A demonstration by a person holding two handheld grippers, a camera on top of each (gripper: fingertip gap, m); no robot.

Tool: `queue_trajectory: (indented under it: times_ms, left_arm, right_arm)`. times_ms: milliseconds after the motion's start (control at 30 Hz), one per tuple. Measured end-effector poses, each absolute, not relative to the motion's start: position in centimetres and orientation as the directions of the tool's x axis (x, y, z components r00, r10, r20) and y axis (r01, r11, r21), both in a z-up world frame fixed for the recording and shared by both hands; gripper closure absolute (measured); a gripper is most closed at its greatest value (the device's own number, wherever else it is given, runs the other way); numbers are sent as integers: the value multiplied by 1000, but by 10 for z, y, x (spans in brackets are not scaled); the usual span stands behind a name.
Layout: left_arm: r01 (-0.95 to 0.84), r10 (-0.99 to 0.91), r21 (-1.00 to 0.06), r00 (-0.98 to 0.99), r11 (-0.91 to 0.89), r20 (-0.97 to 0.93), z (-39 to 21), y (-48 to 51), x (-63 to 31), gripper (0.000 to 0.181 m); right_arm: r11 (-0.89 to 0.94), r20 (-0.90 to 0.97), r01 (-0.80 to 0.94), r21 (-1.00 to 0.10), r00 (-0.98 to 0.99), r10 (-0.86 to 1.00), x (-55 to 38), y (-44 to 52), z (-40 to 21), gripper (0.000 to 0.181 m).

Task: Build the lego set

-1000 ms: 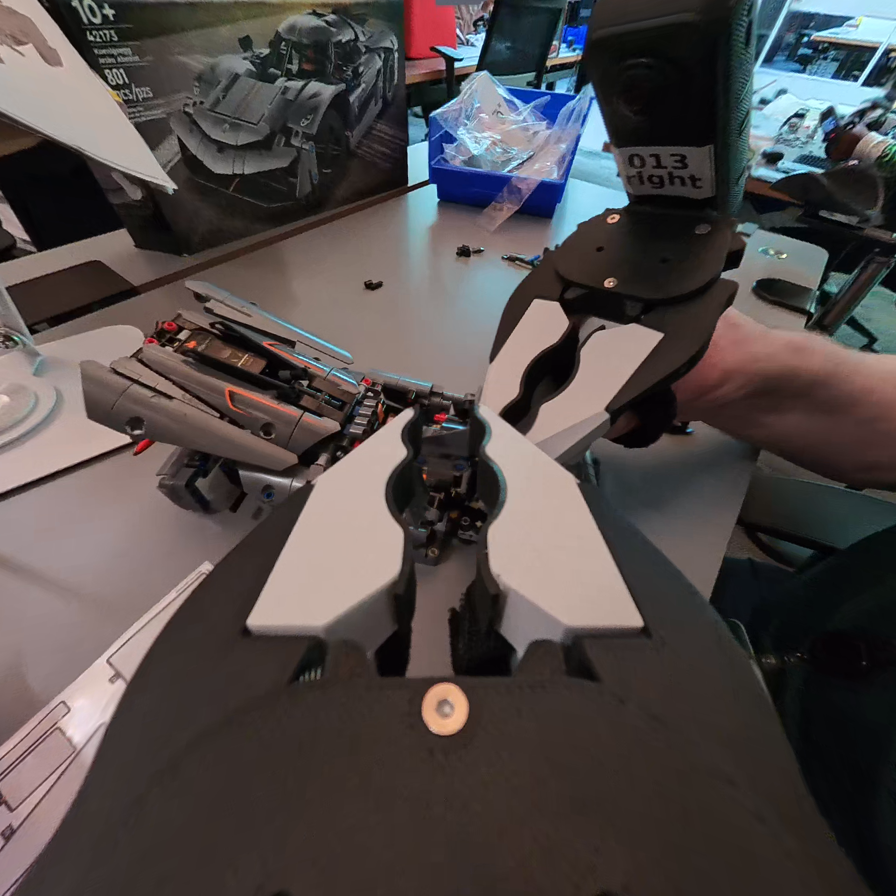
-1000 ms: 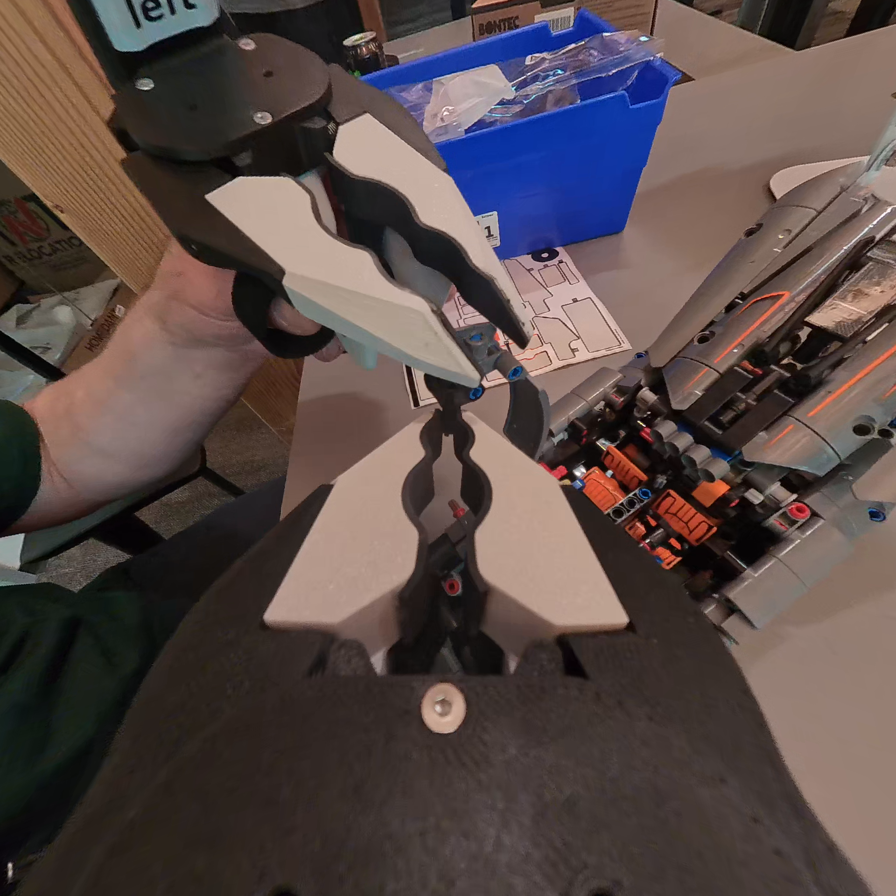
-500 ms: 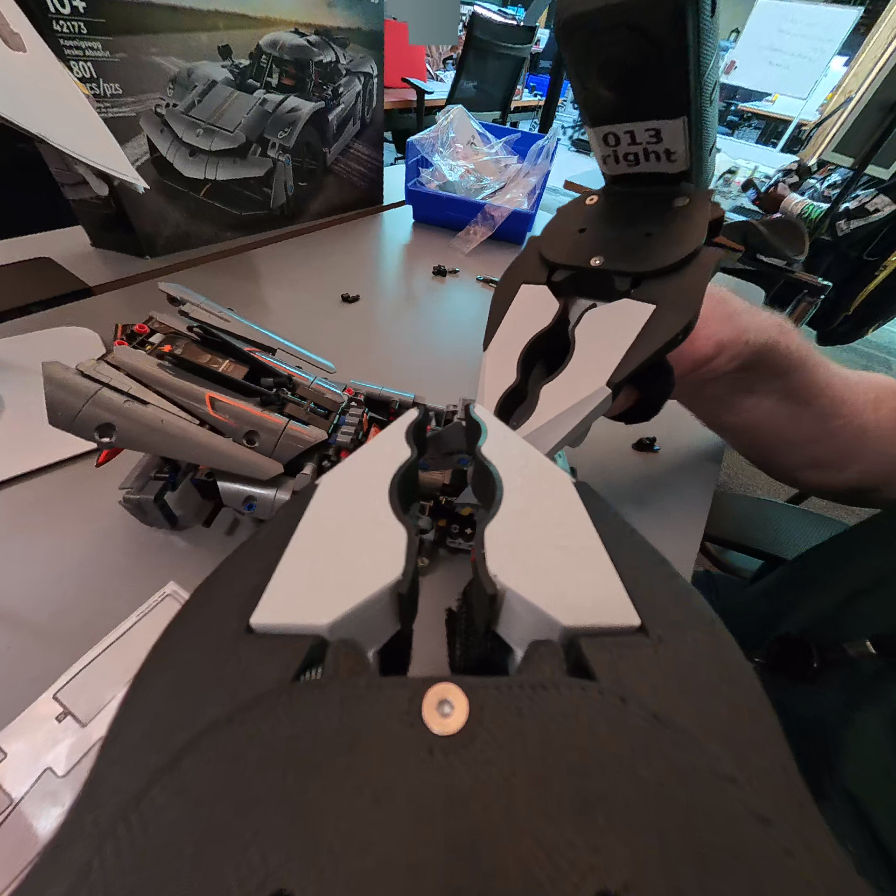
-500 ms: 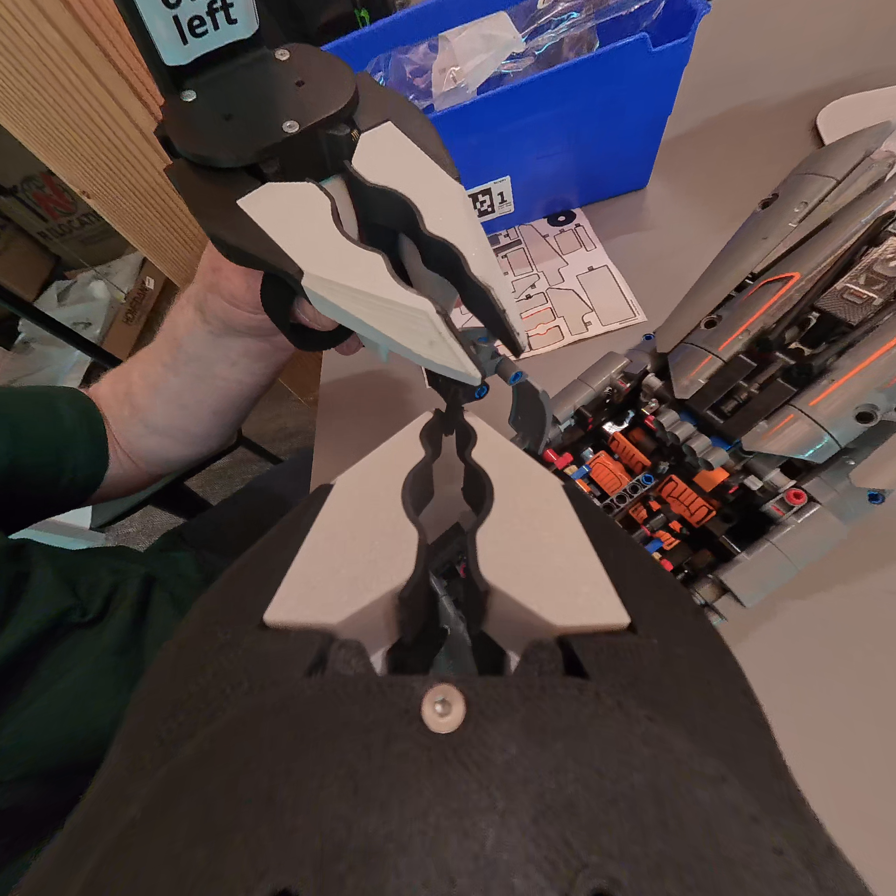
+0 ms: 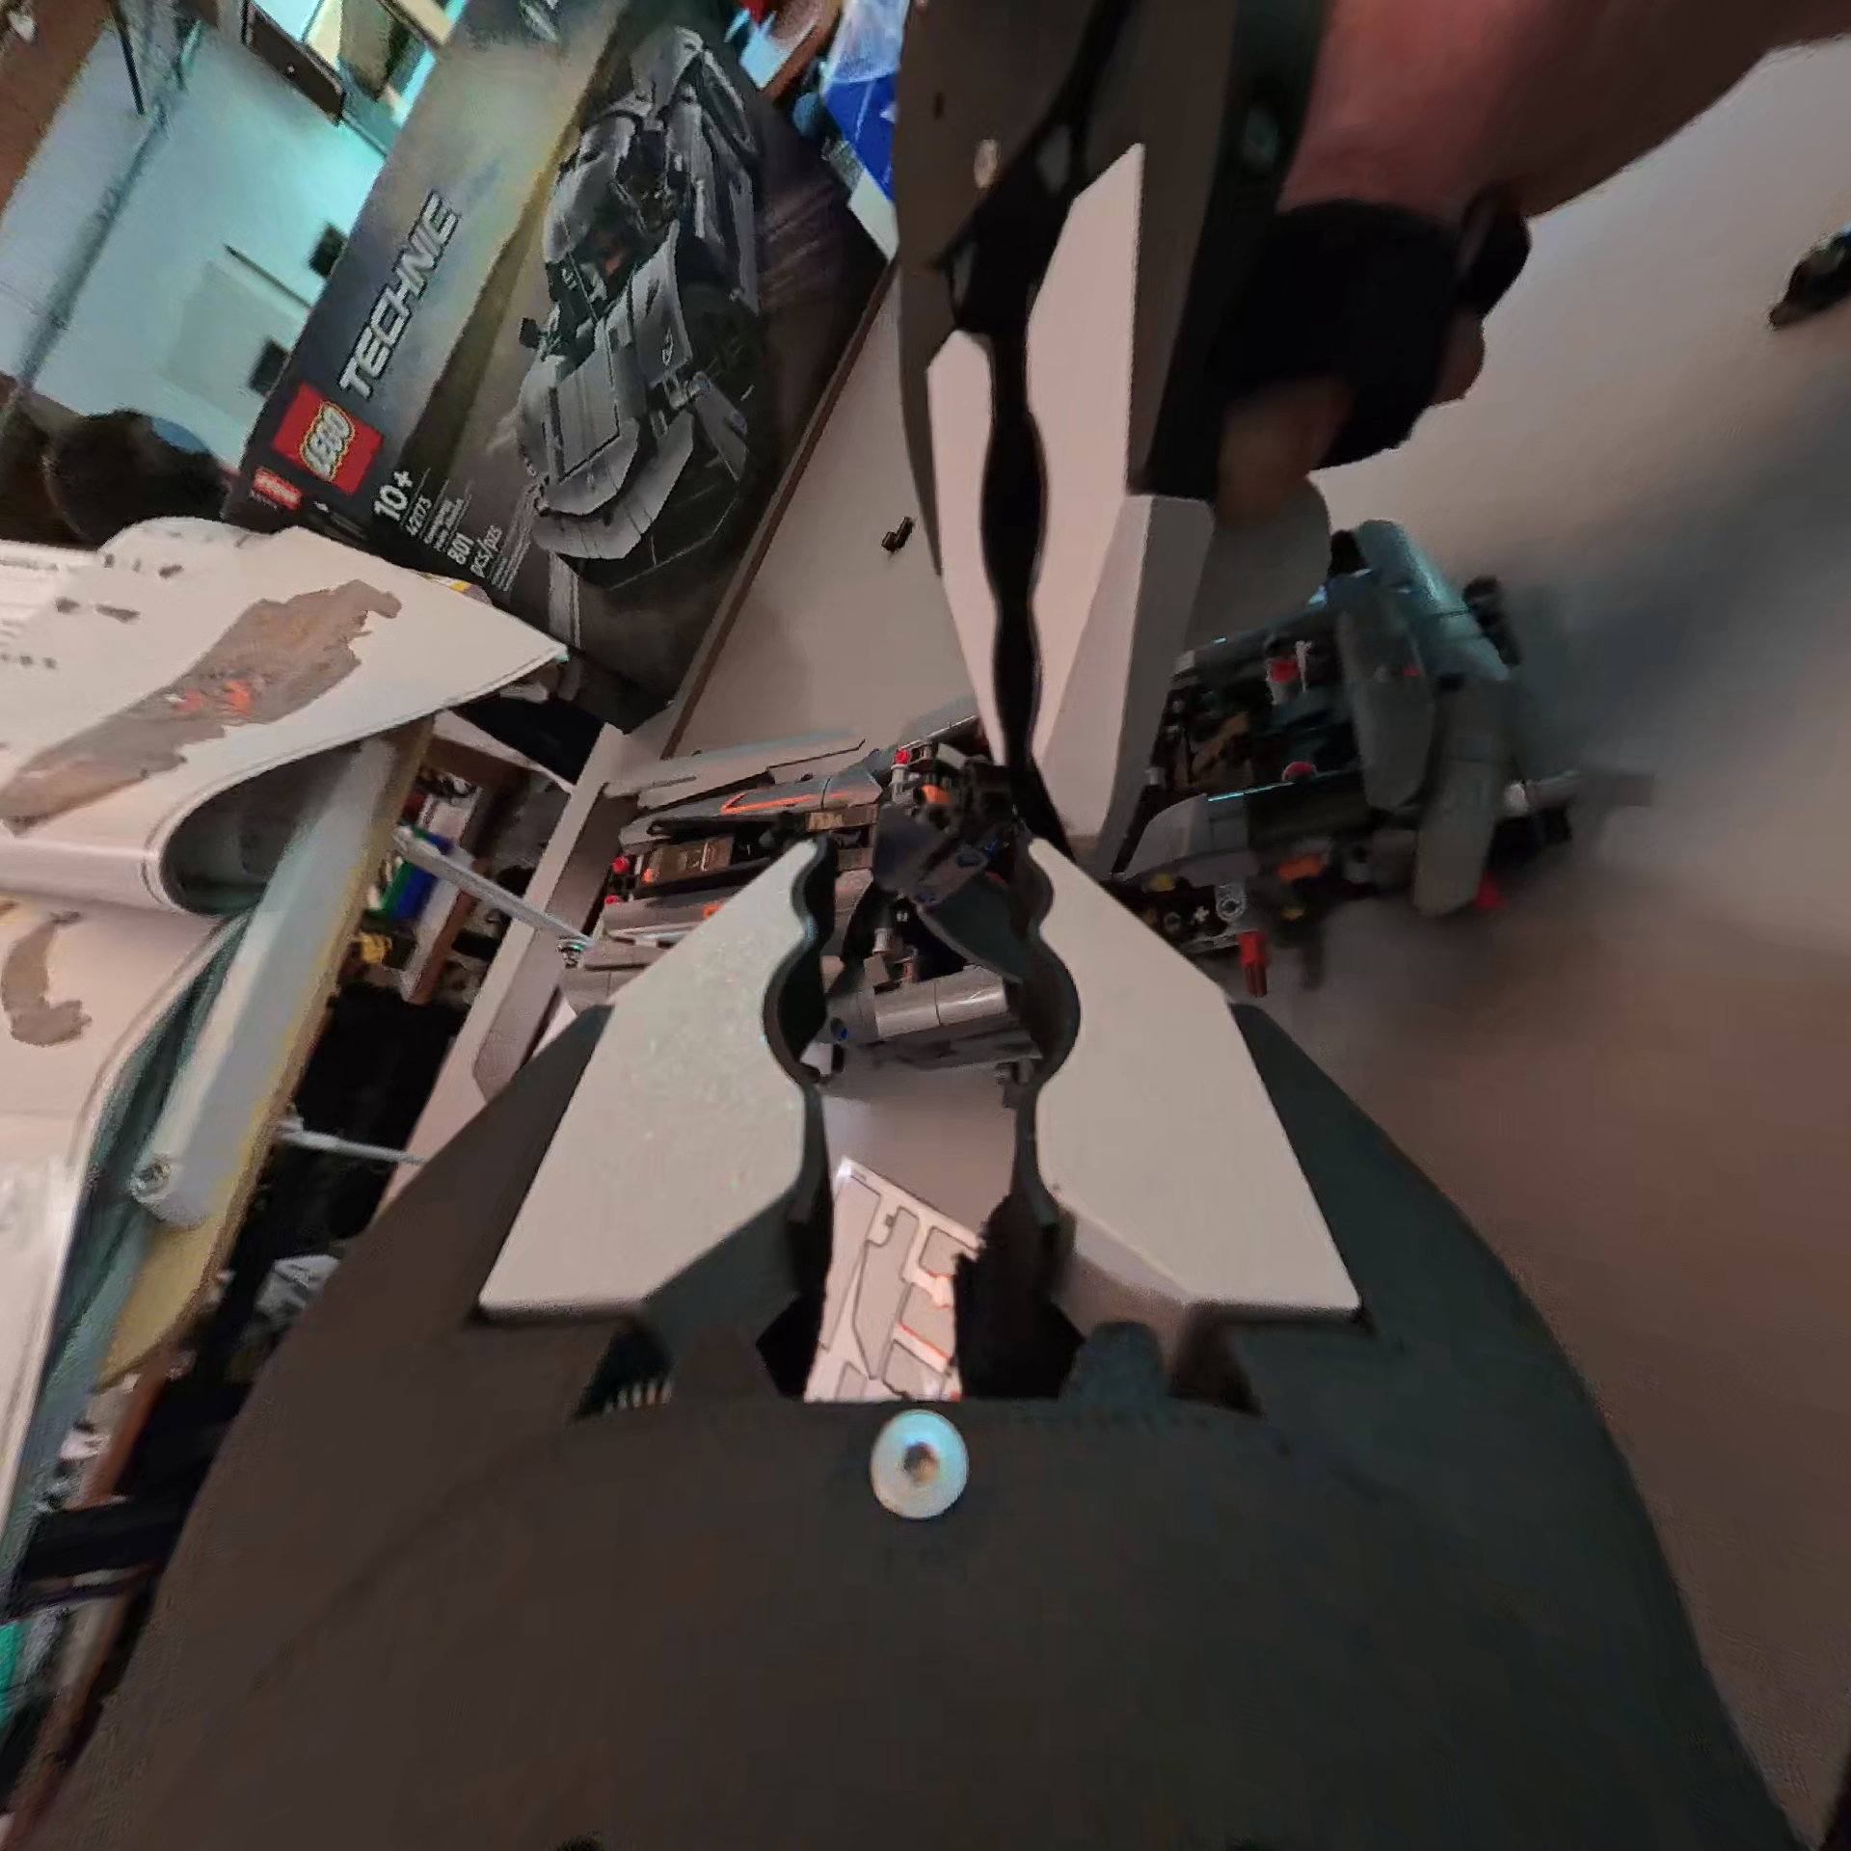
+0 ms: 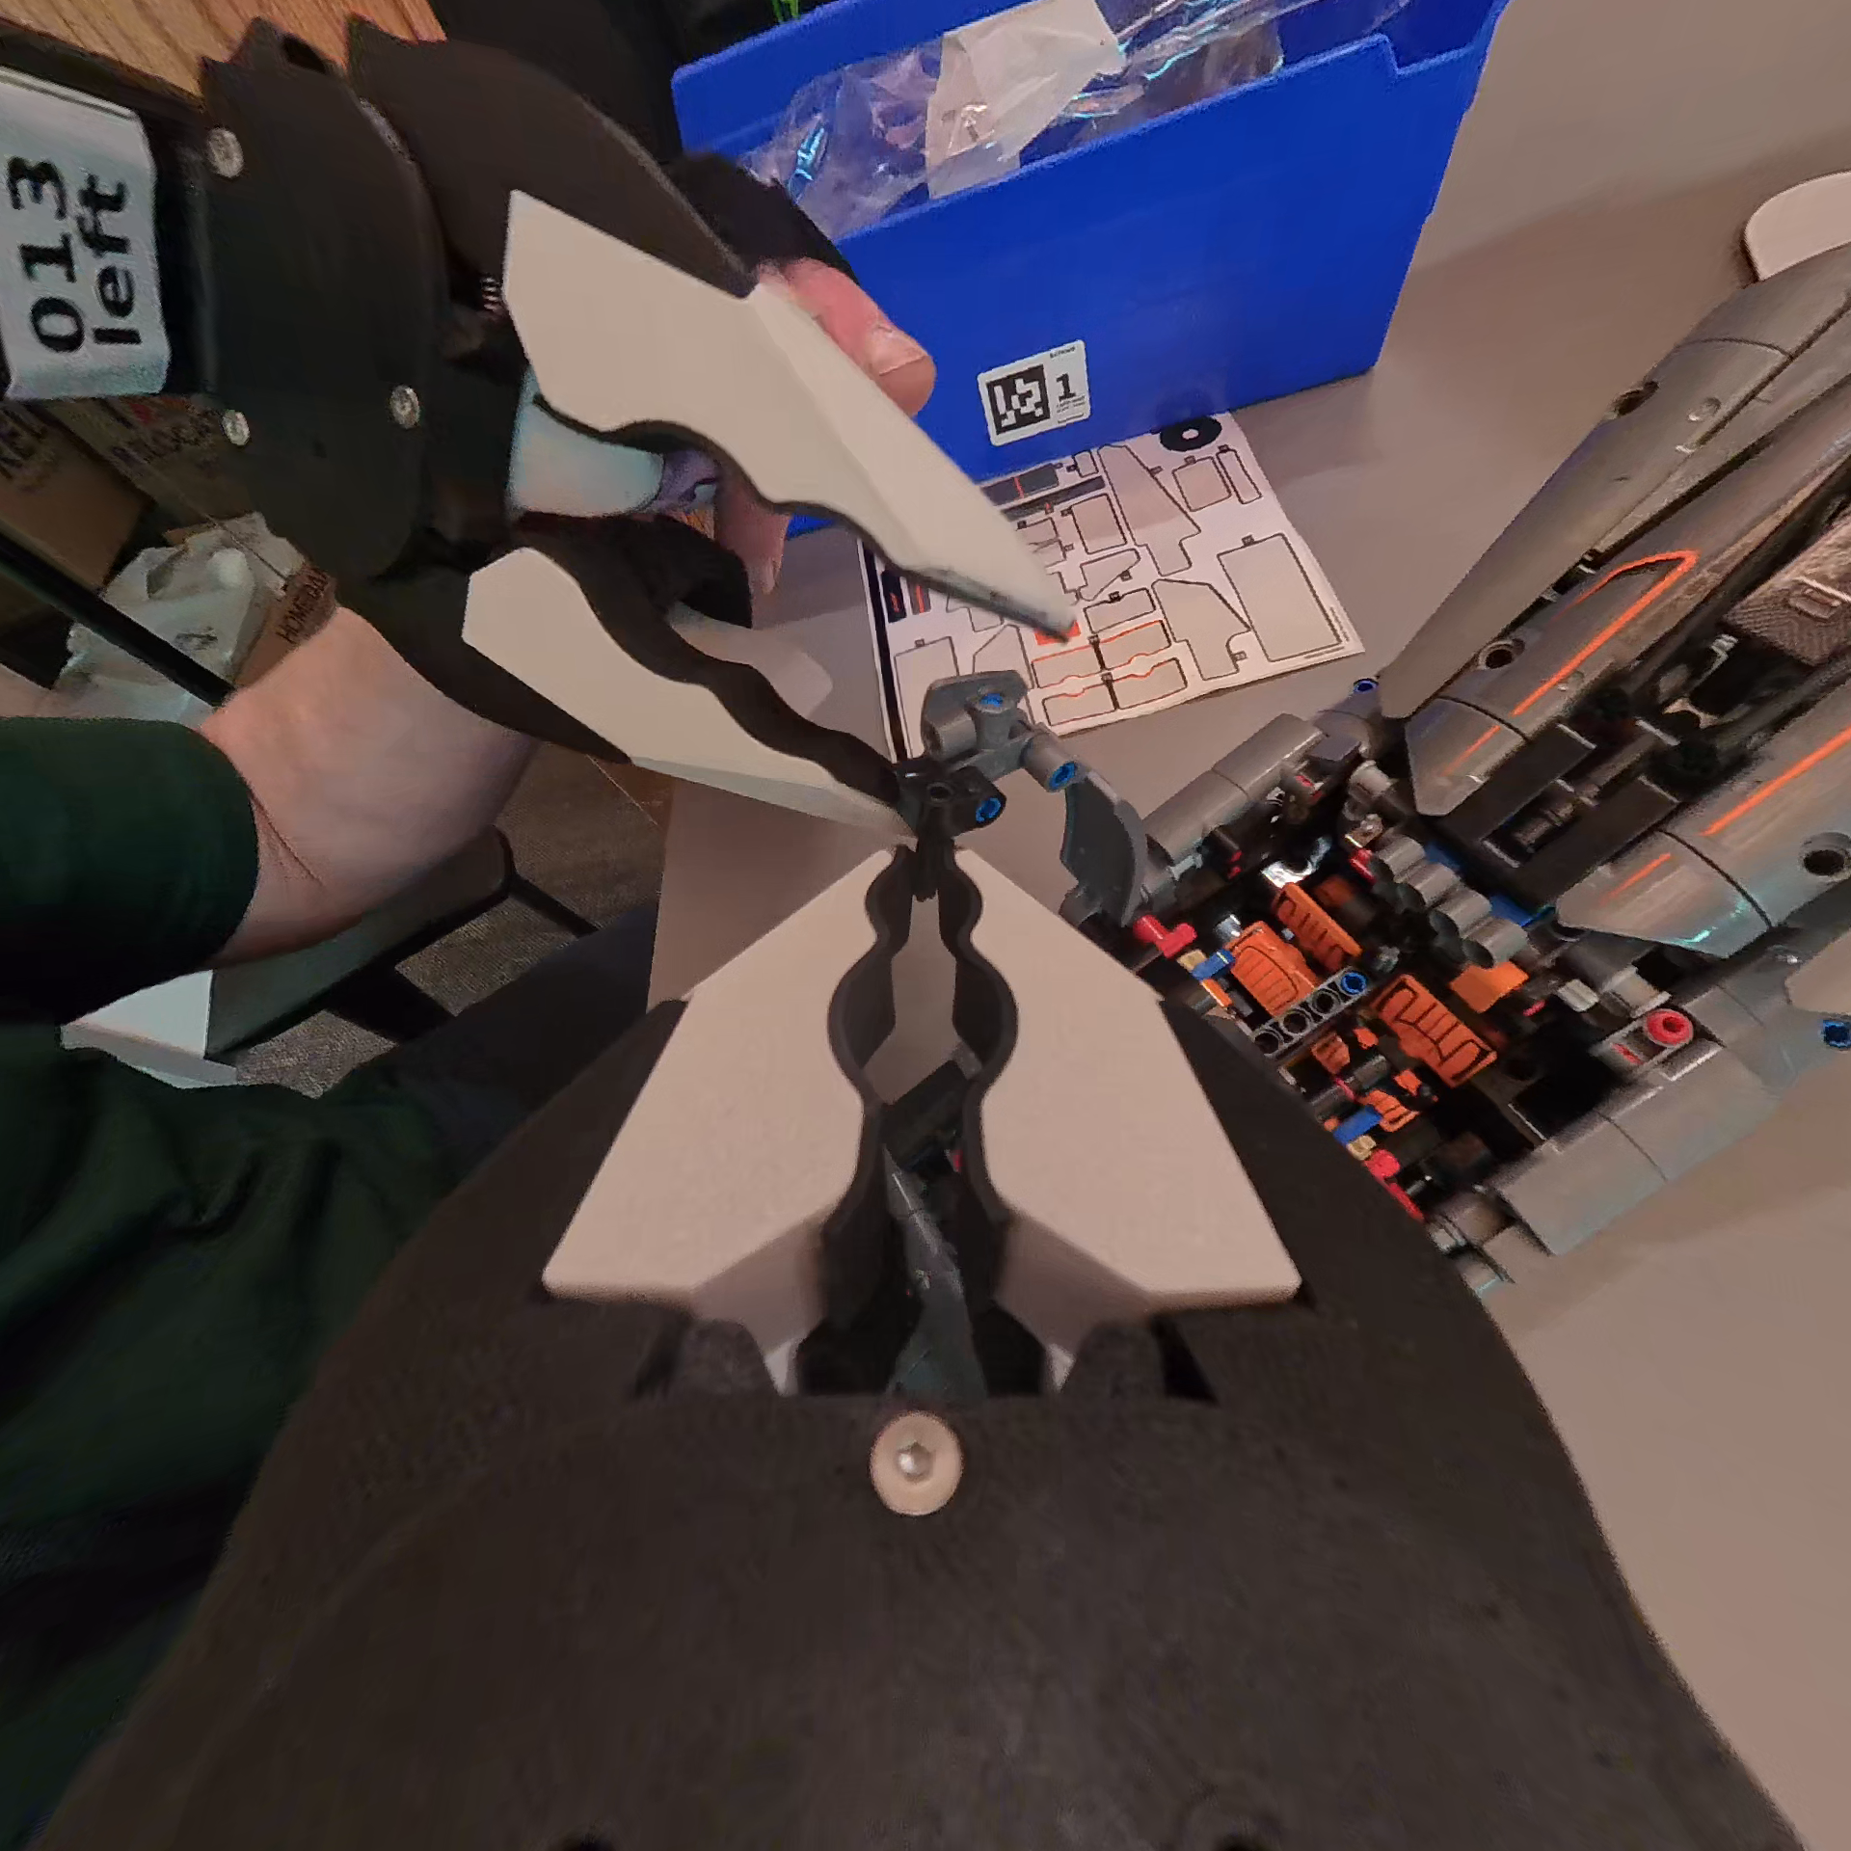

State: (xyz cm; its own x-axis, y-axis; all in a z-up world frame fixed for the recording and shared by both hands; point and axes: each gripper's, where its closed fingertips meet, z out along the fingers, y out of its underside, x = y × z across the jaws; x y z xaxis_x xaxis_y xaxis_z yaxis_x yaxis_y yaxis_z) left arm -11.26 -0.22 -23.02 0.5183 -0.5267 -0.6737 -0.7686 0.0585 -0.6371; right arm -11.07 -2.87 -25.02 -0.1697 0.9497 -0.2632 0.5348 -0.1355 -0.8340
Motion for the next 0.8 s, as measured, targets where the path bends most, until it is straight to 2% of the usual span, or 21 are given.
queue_trajectory:
  times_ms: [100, 300, 467, 667, 800]
  left_arm:
    - [-798, -525, -596, 469, 93, -710, -231, 0, -109, 158]
    - [-821, -489, -555, 434, 131, -757, -234, 2, -105, 160]
    - [-830, -468, -541, 428, 133, -773, -237, 2, -105, 161]
    - [-826, -460, -544, 429, 149, -777, -238, 0, -102, 162]
    - [-833, -462, -531, 414, 157, -785, -239, -1, -99, 162]
  right_arm:
    - [-134, -269, 542, -830, -179, 946, -109, -29, -249, 178]
    - [-42, -186, 576, -816, -193, 963, -105, -26, -253, 178]
    - [120, -29, 632, -766, -220, 975, -101, -21, -258, 178]
    - [228, 88, 650, -725, -240, 967, -97, -17, -260, 178]
    - [363, 230, 668, -650, -281, 932, -93, -14, -262, 178]
